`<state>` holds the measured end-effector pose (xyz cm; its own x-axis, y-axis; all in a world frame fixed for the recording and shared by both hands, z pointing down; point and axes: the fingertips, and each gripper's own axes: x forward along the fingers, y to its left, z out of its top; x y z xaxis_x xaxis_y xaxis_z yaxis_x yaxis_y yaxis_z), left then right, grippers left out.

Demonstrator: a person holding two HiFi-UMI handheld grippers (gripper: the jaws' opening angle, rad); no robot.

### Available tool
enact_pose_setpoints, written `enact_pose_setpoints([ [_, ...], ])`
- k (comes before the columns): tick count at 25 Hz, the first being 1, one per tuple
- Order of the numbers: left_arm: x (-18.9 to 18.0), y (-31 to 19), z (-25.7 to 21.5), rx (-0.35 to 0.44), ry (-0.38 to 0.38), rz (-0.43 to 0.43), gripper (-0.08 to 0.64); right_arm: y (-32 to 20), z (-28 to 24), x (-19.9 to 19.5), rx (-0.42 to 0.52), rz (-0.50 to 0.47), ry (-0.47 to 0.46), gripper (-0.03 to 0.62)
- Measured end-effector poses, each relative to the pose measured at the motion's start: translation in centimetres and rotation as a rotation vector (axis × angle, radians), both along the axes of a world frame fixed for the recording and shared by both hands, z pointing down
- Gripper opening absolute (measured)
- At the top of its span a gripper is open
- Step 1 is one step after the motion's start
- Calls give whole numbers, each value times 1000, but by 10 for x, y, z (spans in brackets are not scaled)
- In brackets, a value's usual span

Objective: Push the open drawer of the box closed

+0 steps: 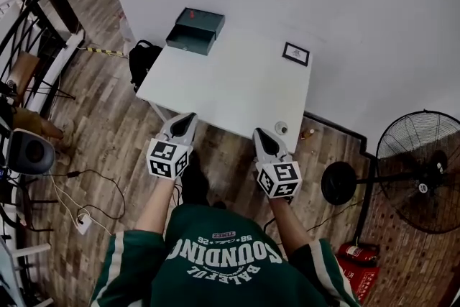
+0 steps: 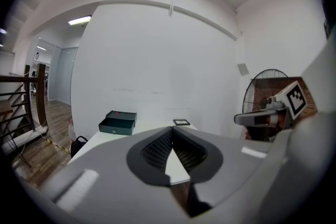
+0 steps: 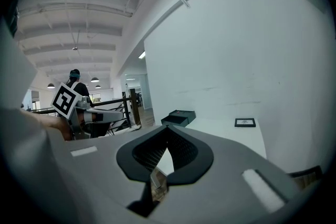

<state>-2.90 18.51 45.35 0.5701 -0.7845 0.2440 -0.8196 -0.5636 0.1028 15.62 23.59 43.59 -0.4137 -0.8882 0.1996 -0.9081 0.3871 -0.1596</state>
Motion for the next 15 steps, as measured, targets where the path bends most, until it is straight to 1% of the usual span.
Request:
enact_pose_setpoints([
  [5, -4, -28, 5, -8, 0, 13, 52, -23, 7, -8, -11, 1, 3, -2],
  [9, -14, -56, 10, -15, 1, 23, 52, -48, 11, -20, -22, 3, 2, -2],
  [15, -20, -113, 16, -26, 0, 49, 52, -102, 9, -27, -23, 25, 3, -2],
])
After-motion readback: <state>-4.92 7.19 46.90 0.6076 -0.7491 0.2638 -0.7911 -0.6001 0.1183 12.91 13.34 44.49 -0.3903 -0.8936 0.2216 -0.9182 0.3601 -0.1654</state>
